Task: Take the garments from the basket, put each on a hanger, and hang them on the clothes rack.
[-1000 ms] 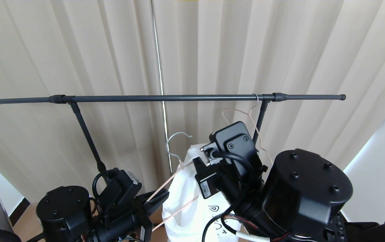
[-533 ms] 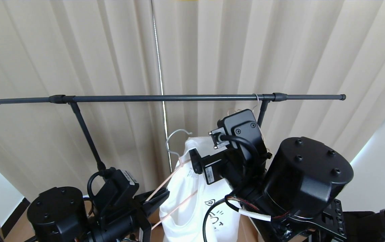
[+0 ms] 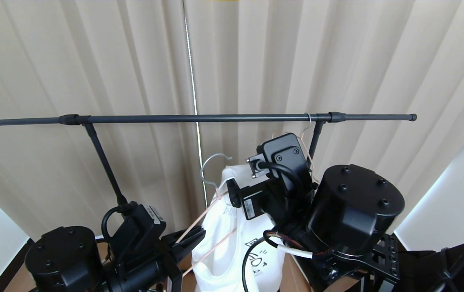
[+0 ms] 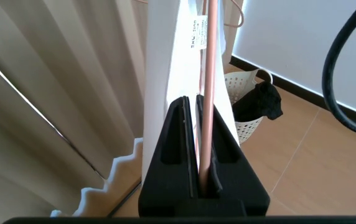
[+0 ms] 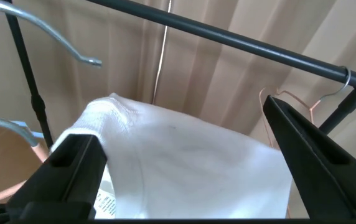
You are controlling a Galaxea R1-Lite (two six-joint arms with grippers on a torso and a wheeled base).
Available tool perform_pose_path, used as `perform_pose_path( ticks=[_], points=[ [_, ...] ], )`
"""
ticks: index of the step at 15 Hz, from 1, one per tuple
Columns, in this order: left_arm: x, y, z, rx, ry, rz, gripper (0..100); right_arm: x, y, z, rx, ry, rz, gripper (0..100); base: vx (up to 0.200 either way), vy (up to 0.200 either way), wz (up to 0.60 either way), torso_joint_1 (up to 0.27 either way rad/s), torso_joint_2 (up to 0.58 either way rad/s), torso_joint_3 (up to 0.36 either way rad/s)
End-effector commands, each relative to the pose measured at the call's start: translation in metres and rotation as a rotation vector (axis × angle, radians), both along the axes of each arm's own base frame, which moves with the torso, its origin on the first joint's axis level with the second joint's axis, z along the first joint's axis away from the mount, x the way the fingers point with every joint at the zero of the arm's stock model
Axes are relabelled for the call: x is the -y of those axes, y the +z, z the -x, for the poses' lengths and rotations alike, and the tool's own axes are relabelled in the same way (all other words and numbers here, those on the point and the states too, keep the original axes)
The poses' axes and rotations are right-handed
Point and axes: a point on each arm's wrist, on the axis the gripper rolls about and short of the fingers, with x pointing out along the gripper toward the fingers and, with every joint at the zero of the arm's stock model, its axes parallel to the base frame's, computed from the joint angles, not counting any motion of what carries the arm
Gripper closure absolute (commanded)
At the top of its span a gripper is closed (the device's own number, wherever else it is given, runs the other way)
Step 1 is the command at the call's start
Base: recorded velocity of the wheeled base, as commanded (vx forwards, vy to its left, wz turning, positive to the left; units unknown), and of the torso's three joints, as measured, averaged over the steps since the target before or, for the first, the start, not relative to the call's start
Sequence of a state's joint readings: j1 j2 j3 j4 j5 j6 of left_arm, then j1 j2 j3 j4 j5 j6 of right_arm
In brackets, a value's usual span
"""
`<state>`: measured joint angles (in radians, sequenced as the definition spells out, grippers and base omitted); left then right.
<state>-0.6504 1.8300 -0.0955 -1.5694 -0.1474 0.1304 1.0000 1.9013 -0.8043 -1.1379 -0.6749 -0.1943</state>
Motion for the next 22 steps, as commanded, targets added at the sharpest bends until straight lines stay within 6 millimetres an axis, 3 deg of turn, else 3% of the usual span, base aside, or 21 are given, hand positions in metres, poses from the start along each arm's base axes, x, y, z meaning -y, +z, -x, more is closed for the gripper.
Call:
perform_pose_path(
  ticks=[1,22],
  points=[
    [0.0,0.002,0.0,0.008,0.0,0.006,100,-0.001,-0.003,-0.003,-0.005,-0.006,0.008,0,0.0,0.0,0.0,0.0,0.0,0.0],
    [-0.007,0.01,-0.02,0.032,0.087,0.058,100,0.002,-0.002,0.002,-0.002,0.0,0.005,0,0.0,0.0,0.0,0.0,0.0,0.0]
  ],
)
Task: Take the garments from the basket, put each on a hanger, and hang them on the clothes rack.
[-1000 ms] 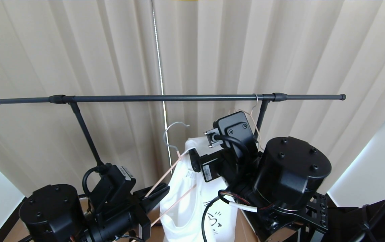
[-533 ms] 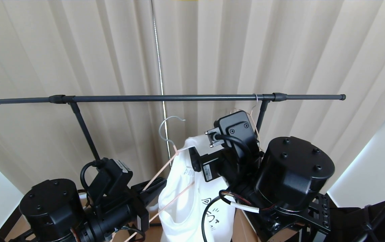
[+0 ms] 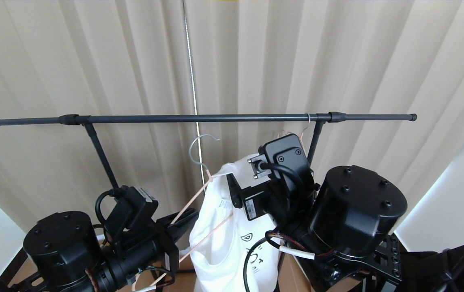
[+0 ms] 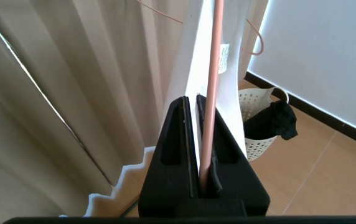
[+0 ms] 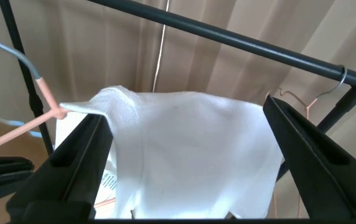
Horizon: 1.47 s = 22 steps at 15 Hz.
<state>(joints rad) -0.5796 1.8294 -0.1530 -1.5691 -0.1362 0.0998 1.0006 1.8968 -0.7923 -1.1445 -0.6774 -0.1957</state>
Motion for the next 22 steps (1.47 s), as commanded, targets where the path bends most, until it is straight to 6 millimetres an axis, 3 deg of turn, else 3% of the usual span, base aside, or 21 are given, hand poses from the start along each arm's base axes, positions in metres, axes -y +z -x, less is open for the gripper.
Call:
perform_pose_path(
  ticks=[1,15,22],
  points=[
    [-0.001,0.001,-0.001,0.006,0.004,0.004,100,0.0,-0.001,0.0,-0.002,0.0,0.005,0,0.0,0.0,0.0,0.0,0.0,0.0],
    [0.0,0.003,-0.002,-0.007,0.004,0.031,100,0.009,-0.012,0.009,-0.031,0.031,0.054,0,0.0,0.0,0.0,0.0,0.0,0.0],
    [-0.007,-0.001,0.003,-0.037,-0.061,0.029,100,0.09,0.04,0.003,-0.052,0.172,0.184,0,0.0,0.0,0.0,0.0,0.0,0.0]
  ],
)
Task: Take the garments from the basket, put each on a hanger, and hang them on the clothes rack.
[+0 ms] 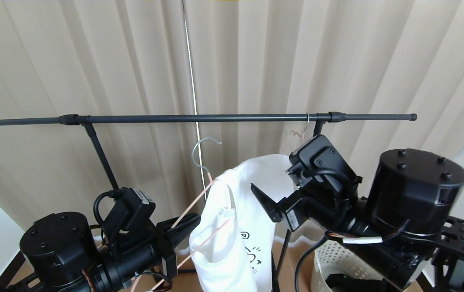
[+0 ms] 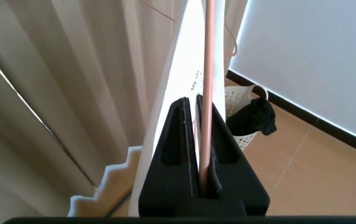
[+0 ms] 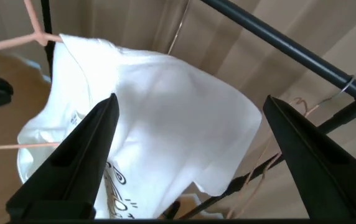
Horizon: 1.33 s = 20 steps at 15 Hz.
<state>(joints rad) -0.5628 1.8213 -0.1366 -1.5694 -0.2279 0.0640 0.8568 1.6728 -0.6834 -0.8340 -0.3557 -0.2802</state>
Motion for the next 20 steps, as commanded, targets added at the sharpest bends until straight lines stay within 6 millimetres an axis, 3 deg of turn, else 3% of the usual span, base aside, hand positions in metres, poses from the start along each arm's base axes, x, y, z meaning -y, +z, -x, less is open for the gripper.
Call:
perform_pose_path(
  ticks=[1,5,9,13,20],
  points=[
    [-0.006,-0.001,0.0,-0.006,-0.009,-0.004,100,0.035,0.034,0.006,0.014,0.027,-0.02,0,0.0,0.0,0.0,0.0,0.0,0.0],
    [-0.021,-0.002,-0.009,0.021,-0.118,-0.022,100,0.064,0.046,-0.005,-0.094,0.139,0.087,0,0.0,0.0,0.0,0.0,0.0,0.0],
    [-0.024,-0.006,-0.018,0.053,-0.255,-0.036,100,0.076,0.051,-0.012,-0.191,0.293,0.167,0,0.0,0.0,0.0,0.0,0.0,0.0],
    [-0.017,-0.021,-0.03,0.049,-0.374,-0.057,100,0.084,0.051,-0.028,-0.26,0.477,0.292,0,0.0,0.0,0.0,0.0,0.0,0.0],
    [-0.013,-0.02,-0.027,0.108,-0.478,-0.075,100,0.074,0.032,-0.059,-0.405,0.715,0.381,0,0.0,0.0,0.0,0.0,0.0,0.0]
  ],
)
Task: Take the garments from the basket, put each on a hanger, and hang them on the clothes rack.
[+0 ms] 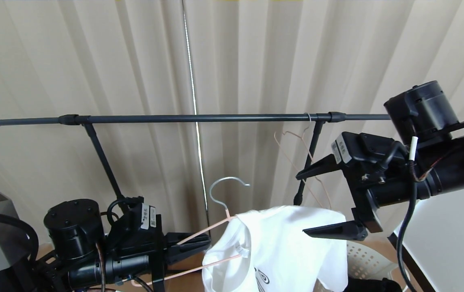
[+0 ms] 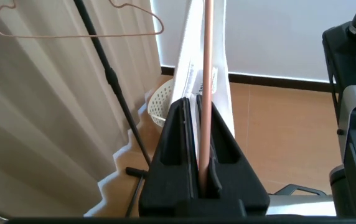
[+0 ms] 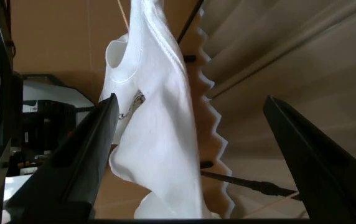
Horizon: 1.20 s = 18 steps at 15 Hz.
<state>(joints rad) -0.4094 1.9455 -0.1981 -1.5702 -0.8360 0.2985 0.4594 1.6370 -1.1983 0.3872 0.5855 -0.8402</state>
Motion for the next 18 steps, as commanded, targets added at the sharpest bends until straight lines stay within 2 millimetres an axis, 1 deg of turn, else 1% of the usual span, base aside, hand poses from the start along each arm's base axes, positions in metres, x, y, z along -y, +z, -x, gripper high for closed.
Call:
perform_pose_path(
  ticks=[1,3,5,8,12,18],
  points=[
    [0.002,-0.001,0.001,0.004,-0.01,-0.004,100,-0.007,-0.013,-0.013,-0.043,0.007,0.016,0,0.0,0.0,0.0,0.0,0.0,0.0],
    [0.007,0.0,0.004,0.006,-0.035,-0.001,100,-0.01,-0.017,-0.015,-0.054,0.013,0.02,0,0.0,0.0,0.0,0.0,0.0,0.0],
    [0.01,0.002,0.003,0.017,-0.041,0.004,100,-0.013,-0.019,-0.015,-0.058,0.022,0.023,0,0.0,0.0,0.0,0.0,0.0,0.0],
    [0.013,0.002,0.003,0.017,-0.05,0.005,100,-0.02,-0.028,-0.018,-0.088,0.038,0.037,0,0.0,0.0,0.0,0.0,0.0,0.0],
    [0.013,0.003,0.002,0.026,-0.047,0.007,100,-0.027,-0.033,-0.019,-0.098,0.056,0.044,0,0.0,0.0,0.0,0.0,0.0,0.0],
    [0.015,0.005,0.004,0.033,-0.056,0.01,100,-0.032,-0.033,-0.018,-0.098,0.07,0.045,0,0.0,0.0,0.0,0.0,0.0,0.0]
  ],
)
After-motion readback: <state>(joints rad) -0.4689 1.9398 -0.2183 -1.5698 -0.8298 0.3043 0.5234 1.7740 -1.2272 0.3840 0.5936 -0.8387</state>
